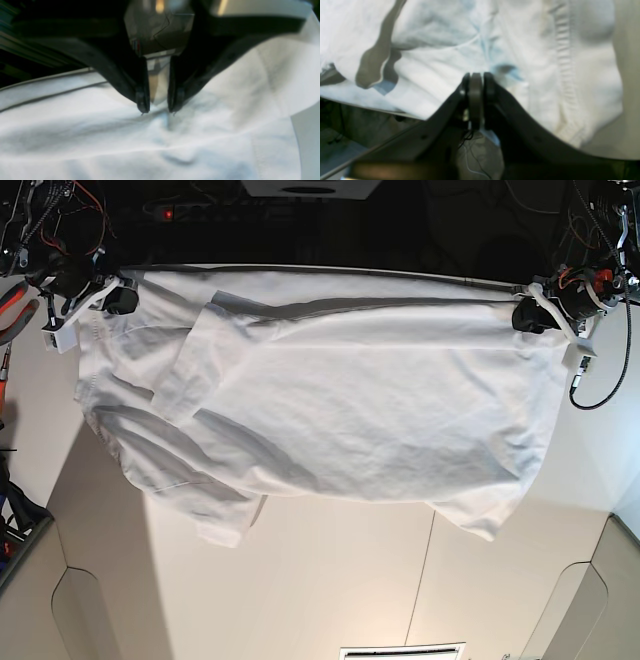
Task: Layout the t-shirt on the table in an organized manner, then fold the t-shirt properly
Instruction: 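Hold the shirt edge with both grippers and stretch it taut, then release the shirt edge and move both grippers to the shirt's opposite corners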
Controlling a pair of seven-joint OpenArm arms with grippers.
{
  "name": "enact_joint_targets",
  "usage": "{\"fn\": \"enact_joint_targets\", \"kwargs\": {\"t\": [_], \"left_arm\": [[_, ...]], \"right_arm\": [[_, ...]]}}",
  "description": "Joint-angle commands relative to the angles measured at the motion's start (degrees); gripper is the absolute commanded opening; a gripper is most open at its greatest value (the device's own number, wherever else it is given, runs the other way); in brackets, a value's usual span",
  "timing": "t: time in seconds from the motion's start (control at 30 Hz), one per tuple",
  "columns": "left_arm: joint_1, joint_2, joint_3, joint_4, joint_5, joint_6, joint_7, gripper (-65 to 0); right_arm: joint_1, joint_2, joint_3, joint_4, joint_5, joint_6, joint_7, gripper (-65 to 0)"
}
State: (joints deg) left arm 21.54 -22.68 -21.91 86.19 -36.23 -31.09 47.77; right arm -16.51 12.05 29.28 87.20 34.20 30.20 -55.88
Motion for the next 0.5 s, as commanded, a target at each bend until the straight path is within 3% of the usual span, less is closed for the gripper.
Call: {"fn": "enact_joint_targets", "kwargs": {"t": [0.0, 0.3, 0.47], "left_arm": [[-0.2, -0.7, -0.3, 0.7, -0.2, 0.0, -0.3, -47.9], [-0.1, -0.5, -0.7, 2.2, -0.4, 0.0, 0.1, -47.7], [-0.1, 1.0, -5.5, 8.3, -1.1, 0.0, 0.0, -46.9]], "right_arm": [[0.1, 0.6, 0.2, 1.6, 0.3, -0.2, 0.3, -60.6], [0.1, 0.6, 0.2, 7.9, 0.3, -0.2, -0.9, -60.7], [0.1, 0.6, 0.2, 9.7, 0.3, -0.2, -0.9, -60.7]]}}
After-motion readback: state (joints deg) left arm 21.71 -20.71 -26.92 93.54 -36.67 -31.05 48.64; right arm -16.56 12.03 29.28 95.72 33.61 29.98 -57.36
